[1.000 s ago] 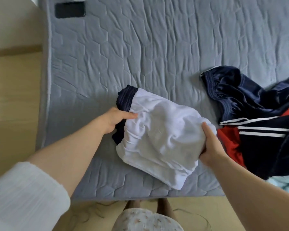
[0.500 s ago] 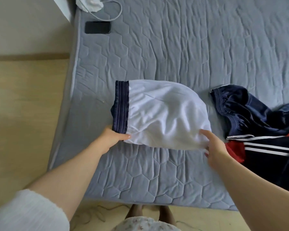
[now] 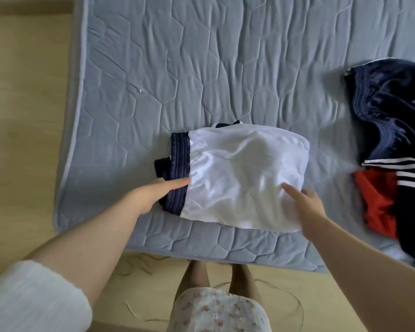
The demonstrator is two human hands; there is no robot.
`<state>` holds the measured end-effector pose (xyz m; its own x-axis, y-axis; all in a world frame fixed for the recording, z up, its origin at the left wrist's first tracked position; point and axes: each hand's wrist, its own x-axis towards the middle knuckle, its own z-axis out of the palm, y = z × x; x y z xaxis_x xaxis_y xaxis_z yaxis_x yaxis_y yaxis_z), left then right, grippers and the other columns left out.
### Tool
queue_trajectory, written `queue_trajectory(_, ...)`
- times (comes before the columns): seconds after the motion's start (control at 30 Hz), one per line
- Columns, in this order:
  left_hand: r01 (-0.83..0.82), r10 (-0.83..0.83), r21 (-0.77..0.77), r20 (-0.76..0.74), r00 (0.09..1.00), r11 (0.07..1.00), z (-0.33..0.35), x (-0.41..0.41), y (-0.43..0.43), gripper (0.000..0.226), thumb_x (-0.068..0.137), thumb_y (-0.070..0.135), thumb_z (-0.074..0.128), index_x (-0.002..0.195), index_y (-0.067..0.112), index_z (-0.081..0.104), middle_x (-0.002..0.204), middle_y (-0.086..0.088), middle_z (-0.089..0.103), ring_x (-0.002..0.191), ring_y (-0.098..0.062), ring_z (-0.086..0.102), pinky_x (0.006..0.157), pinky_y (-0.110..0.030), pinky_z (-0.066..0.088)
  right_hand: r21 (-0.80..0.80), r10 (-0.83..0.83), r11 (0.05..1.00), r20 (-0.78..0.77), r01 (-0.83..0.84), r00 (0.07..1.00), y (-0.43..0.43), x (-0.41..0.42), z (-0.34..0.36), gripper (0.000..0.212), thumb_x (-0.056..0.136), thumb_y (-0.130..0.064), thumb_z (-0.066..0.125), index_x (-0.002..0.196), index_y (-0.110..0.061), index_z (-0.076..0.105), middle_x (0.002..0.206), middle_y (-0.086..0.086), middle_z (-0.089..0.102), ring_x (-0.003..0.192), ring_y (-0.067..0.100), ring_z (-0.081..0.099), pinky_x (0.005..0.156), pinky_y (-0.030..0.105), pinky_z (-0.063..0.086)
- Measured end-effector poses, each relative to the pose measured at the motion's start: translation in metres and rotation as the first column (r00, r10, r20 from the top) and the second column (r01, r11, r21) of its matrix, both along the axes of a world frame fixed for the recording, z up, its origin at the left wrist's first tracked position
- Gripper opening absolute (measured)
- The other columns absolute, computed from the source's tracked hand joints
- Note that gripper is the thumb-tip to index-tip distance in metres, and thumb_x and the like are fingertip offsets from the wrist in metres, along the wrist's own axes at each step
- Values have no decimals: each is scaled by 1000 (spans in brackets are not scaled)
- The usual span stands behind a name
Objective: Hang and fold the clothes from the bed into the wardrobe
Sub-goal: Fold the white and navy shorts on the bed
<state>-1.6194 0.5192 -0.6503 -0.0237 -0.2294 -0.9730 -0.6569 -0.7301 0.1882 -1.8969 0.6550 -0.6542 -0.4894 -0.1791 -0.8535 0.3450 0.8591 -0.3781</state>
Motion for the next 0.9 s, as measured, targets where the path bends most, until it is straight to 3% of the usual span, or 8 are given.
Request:
queue_trajectory(0.07,-53,49,-111,-34,998,992,1,-7,-7,73,74,46,71,137,22,42,134,1,49,119,-18,47,103,-30,35,-23,28,999,-48,-29,998,-15,-3,3,50,83,-33,67,123,-9,51,108,6,51,94,23,50,81,32,39)
queue_trajectory(0.2,-147,167,-306,42,985,941,2,-14,-3,26,84,19,66,109,16,59,97,-6,63,81,-17,56,68,-26,43,-63,38,997,-181,-50,983,-34,-12,8,17,88,-21,57,91,-5,58,84,8,54,75,24,48,65,28,38)
queue_trajectory(0.33,-101,195,-378,219,956,920,-9,-3,13,26,84,18,59,108,12,58,79,0,57,71,-18,53,62,-28,42,30,140,990,-198,-137,970,-37,-19,1,13,88,-18,51,84,-8,57,81,10,54,79,28,48,70,31,37)
queue_trajectory(0.47,-66,172,-361,269,948,930,-35,3,17,63,71,35,75,123,18,44,118,-5,53,102,-25,54,86,-39,48,68,56,996,-59,-52,997,-39,-19,-21,39,84,-25,60,116,-5,53,90,10,54,77,27,52,67,30,43)
queue_trajectory(0.57,-102,226,-403,272,935,909,-52,1,13,92,59,49,81,132,16,37,130,-3,48,116,-25,50,97,-41,43,42,0,999,8,0,1000,-40,-17,-38,70,77,-52,64,132,-15,40,117,7,52,103,29,54,93,45,46)
queue_trajectory(0.67,-241,314,-350,168,934,905,-60,-3,10,72,63,42,82,119,14,47,110,4,57,95,-16,57,78,-26,44,55,9,998,27,-11,1000,-44,-12,-48,80,72,-56,68,135,-15,40,124,4,54,110,28,54,98,45,44)
queue_trajectory(0.77,-274,310,-254,114,944,928,-54,-8,4,35,68,37,80,89,17,62,83,4,65,74,-11,62,55,-19,42,30,58,998,-4,-58,998,-47,-7,-48,59,78,-47,67,126,-18,51,106,-4,58,95,20,57,80,29,41)
queue_trajectory(0.9,-296,327,-233,110,938,926,-32,-10,-6,24,68,31,80,75,16,61,79,-1,64,71,-15,60,55,-22,43,-24,167,985,-121,-171,979,-57,1,-28,32,84,-42,58,109,-22,60,86,-7,60,84,21,56,76,28,38)
